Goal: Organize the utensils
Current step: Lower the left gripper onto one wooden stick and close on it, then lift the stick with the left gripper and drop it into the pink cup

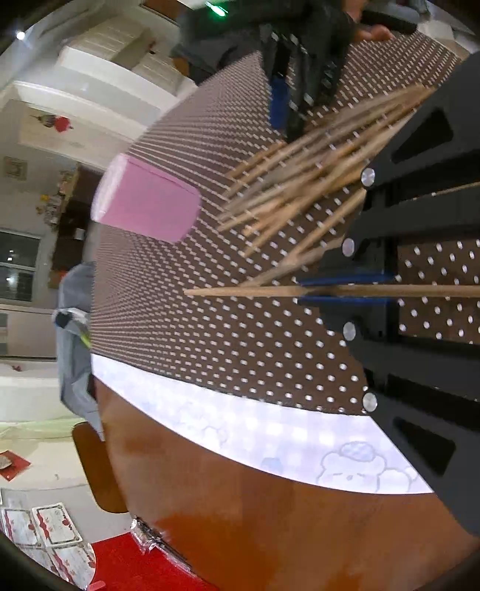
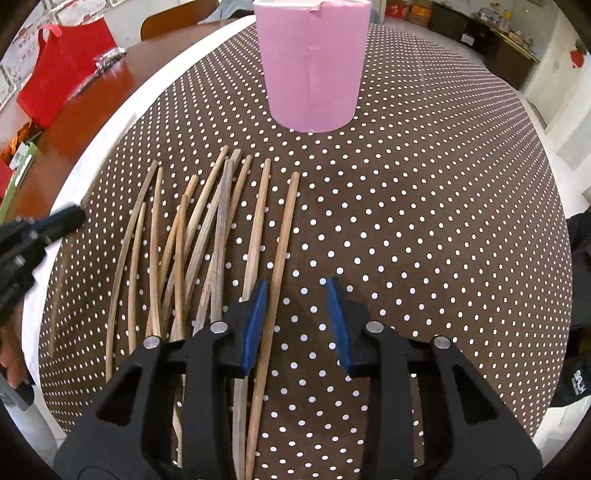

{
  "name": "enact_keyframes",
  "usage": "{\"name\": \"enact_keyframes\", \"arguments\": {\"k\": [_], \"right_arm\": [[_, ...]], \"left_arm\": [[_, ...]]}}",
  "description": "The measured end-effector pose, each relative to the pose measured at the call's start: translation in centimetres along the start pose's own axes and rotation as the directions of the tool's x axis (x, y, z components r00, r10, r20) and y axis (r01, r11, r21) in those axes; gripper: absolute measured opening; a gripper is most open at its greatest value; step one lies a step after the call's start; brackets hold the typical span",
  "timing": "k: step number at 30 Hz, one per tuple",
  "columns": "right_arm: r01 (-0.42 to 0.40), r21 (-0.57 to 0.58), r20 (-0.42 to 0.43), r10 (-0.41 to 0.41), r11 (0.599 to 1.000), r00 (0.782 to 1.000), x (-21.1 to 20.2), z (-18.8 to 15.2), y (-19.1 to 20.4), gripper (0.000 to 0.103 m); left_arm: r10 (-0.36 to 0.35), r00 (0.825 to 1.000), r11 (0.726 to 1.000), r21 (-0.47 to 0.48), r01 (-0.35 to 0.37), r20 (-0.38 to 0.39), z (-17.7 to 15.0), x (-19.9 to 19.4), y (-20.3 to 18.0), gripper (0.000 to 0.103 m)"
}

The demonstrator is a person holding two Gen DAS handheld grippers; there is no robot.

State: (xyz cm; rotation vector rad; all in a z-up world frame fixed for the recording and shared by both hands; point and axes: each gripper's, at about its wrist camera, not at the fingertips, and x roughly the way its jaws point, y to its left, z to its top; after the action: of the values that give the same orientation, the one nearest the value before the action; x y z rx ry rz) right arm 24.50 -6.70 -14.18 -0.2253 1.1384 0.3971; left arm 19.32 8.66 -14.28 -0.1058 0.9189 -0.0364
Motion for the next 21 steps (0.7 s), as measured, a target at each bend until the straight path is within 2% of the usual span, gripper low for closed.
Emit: {"name": "enact_keyframes", "arguments": {"k": [2, 3, 4, 6, 7, 12, 13, 17, 21], "right_arm": [[0.025, -0.025, -0.007, -0.025, 0.999, 1.000, 0.2, 0.2, 0.5, 0.032], [0.037, -0.039, -0.008, -0.037, 0.999, 0.999, 0.0, 0.2, 1.1, 0.028], [0.044, -0.043, -0.005, -0.045, 0.998, 0.999, 0.2, 0.5, 1.2, 0.016], [0.053, -0.034, -0.005, -0.053, 0.998, 0.999, 0.5, 1.1, 0.9, 0.008], [0.032, -0.020, -0.003, -0.032, 0.999, 0.999, 0.6, 1.3, 0.5, 0.006], [-0.044, 0.035, 0.069, 0.041, 0.998, 0.997, 0.3, 1.2, -2.1, 0.005], [-0.069, 0.047, 0.096, 0.064, 0.997, 0.993, -0.1, 1.1, -2.8, 0.005], [-0.119, 0.077, 0.221, 0.100, 0.990, 0.970, -2.2, 1.2, -4.8, 0.005], [-0.167, 0.081, 0.364, 0.127, 0.983, 0.923, -5.3, 2.4, -6.1, 0.005]], "left_arm": [[-0.024, 0.999, 1.000, -0.016, 0.025, 0.034, 0.6, -0.6, -0.1, 0.006], [-0.038, 0.998, 0.999, -0.021, 0.039, 0.053, 0.9, -0.8, -0.3, 0.006], [-0.052, 0.996, 0.998, -0.025, 0.054, 0.068, 1.2, -1.0, -0.4, 0.006], [-0.090, 0.991, 0.995, -0.024, 0.093, 0.099, 1.9, -1.3, -1.0, 0.006], [-0.103, 0.988, 0.994, -0.020, 0.106, 0.117, 2.2, -1.4, -1.4, 0.006], [-0.154, 0.967, 0.988, 0.009, 0.156, 0.203, 3.5, -2.1, -3.2, 0.006], [-0.170, 0.957, 0.985, 0.022, 0.169, 0.234, 3.9, -2.4, -3.7, 0.006], [-0.217, 0.927, 0.976, 0.058, 0.210, 0.307, 5.1, -3.3, -5.1, 0.006], [-0.272, 0.885, 0.962, 0.078, 0.262, 0.377, 6.6, -4.2, -6.0, 0.006]]}}
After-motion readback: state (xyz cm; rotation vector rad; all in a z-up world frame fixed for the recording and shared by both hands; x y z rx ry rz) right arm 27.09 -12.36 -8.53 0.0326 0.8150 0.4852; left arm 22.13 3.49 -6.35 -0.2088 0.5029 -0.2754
